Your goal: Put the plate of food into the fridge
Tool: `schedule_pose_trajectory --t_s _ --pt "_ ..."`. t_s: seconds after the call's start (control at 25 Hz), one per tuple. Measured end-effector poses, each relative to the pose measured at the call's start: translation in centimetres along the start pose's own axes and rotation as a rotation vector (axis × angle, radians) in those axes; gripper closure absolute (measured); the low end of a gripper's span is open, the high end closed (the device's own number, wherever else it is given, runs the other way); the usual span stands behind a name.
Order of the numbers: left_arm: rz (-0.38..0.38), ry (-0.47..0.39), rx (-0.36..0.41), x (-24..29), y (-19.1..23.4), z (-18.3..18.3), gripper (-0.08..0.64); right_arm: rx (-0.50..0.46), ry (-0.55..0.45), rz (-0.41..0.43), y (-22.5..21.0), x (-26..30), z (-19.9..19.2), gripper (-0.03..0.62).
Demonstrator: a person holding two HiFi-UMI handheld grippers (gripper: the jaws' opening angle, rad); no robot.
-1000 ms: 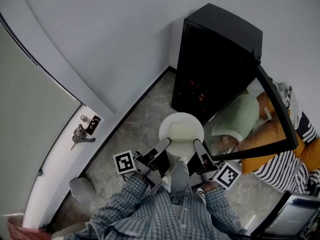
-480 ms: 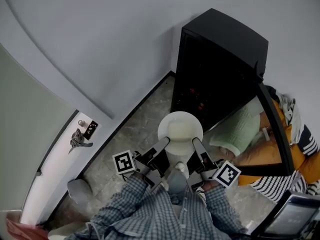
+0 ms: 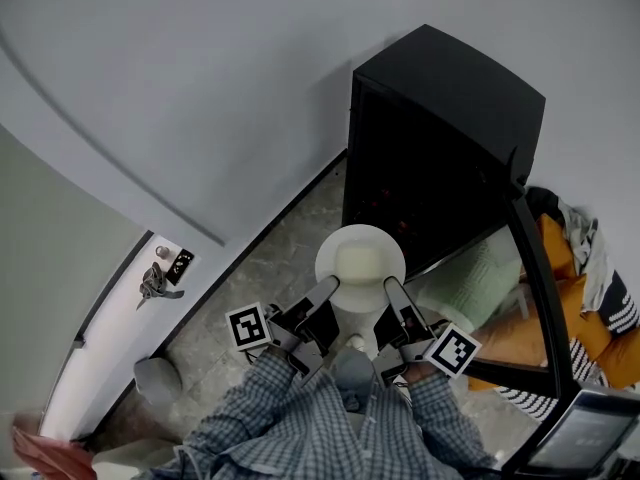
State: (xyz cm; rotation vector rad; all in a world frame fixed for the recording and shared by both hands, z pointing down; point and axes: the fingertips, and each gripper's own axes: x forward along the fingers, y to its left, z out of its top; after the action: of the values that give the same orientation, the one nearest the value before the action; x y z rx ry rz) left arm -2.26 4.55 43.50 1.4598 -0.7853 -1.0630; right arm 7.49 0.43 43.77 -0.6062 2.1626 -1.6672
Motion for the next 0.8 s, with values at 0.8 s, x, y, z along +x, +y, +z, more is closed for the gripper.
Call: schedule_pose_trajectory --t_s 0.8 --pt "0.009 0.1 -0.023 7.6 1.9 2.0 0.485 0.0 -0.11 -0.036 -2.2 2.3 6.4 0.5"
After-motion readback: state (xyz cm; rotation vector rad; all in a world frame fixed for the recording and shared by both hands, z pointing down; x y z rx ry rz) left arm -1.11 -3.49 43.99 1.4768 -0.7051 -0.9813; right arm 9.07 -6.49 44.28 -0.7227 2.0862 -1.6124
